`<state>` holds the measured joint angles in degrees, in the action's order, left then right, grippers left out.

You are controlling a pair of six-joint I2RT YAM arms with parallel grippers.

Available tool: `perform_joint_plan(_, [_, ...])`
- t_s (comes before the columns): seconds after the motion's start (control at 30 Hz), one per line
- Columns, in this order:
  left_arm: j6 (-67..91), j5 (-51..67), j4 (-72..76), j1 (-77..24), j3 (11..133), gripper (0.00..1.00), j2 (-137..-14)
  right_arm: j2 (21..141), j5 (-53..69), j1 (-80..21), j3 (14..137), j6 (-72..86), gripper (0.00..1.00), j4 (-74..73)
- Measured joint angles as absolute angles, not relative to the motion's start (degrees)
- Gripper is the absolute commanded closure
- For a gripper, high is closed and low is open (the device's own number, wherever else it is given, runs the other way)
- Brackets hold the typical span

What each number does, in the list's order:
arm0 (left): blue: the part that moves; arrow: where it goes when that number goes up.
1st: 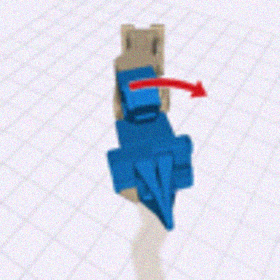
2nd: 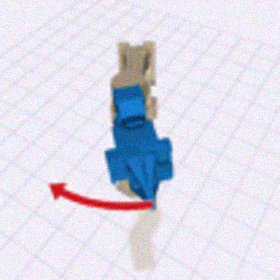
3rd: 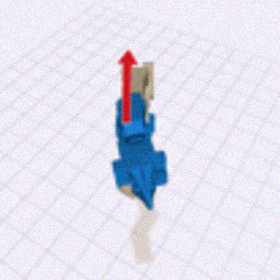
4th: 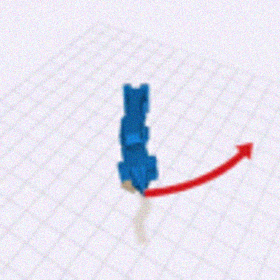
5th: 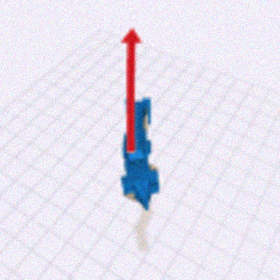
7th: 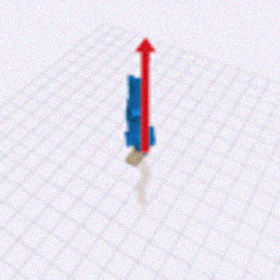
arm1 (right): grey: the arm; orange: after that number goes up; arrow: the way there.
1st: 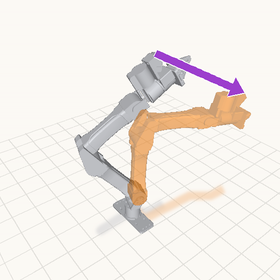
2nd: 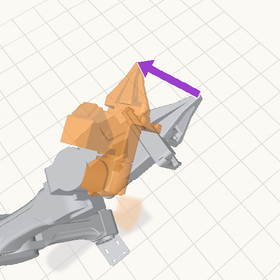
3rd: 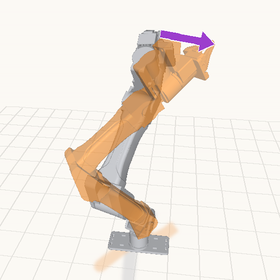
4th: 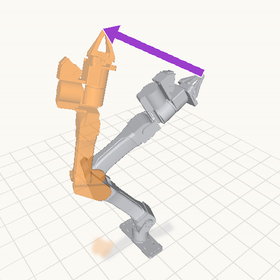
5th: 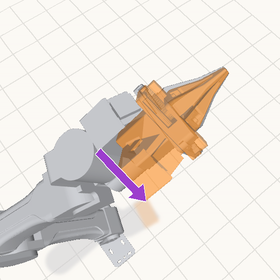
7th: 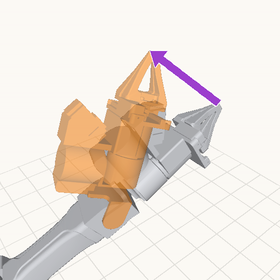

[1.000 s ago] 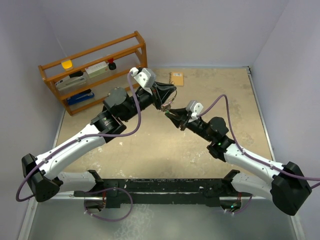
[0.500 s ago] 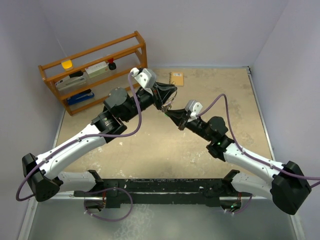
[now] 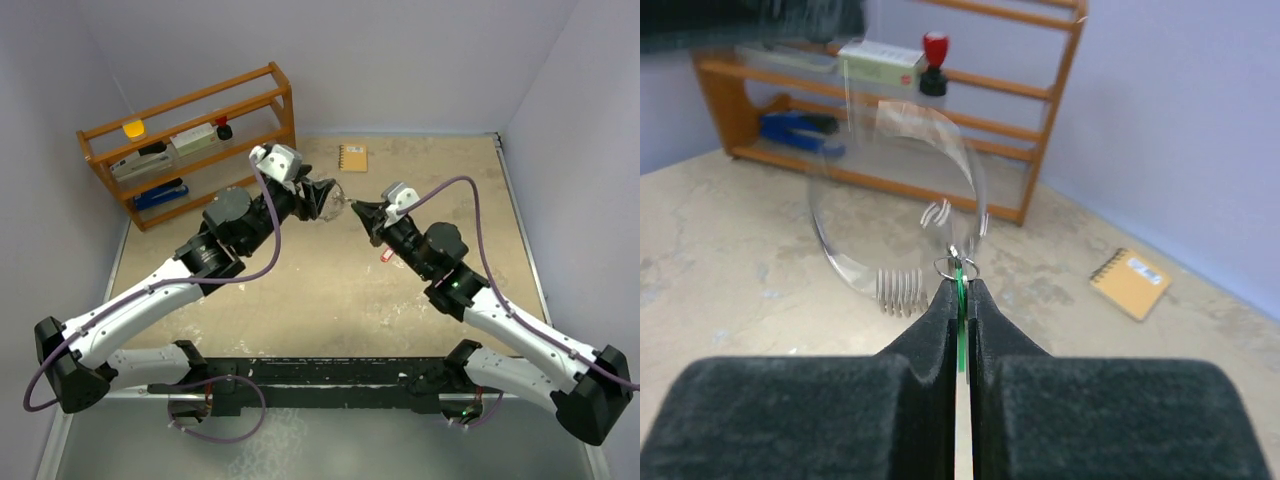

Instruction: Remove the keys from the keyring

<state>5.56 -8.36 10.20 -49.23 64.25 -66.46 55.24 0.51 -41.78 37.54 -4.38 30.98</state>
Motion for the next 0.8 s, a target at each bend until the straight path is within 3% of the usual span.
perform_joint_plan(0.07, [5.13, -11.07, 10.04, -49.21, 62.57, 0.39, -65.12, 54.15, -1.80, -41.91, 40.56, -5.21, 1.00, 27.18])
perform_joint_plan(0.17, [4.78, -14.72, 9.96, -49.21, 60.49, 0.16, -63.66, 53.49, -4.71, -42.28, 45.10, -6.81, 1.00, 22.04])
perform_joint_plan(0.5, [4.99, -21.76, 9.89, -49.21, 56.05, 0.10, -61.32, 55.92, -9.45, -45.01, 51.81, -10.96, 1.00, 12.21])
perform_joint_plan(0.53, [5.15, -21.93, 10.07, -49.21, 55.77, 0.18, -61.32, 56.23, -9.67, -45.69, 52.23, -11.42, 1.00, 11.79])
perform_joint_plan(0.6, [5.17, -21.85, 10.33, -49.21, 55.16, 0.49, -61.32, 56.58, -10.15, -47.07, 53.01, -12.47, 1.00, 10.87])
perform_joint_plan(0.63, [5.19, -21.65, 11.14, -49.21, 54.70, 0.59, -61.32, 56.77, -10.94, -48.12, 53.58, -13.26, 1.00, 10.31])
perform_joint_plan(0.7, [5.13, -21.26, 12.71, -49.21, 53.47, 0.66, -61.34, 56.93, -11.68, -49.47, 54.26, -14.41, 1.00, 9.78])
perform_joint_plan(0.8, [4.80, -20.82, 14.31, -49.23, 51.70, 0.63, -61.43, 56.99, -13.65, -51.57, 55.16, -16.23, 1.00, 9.13])
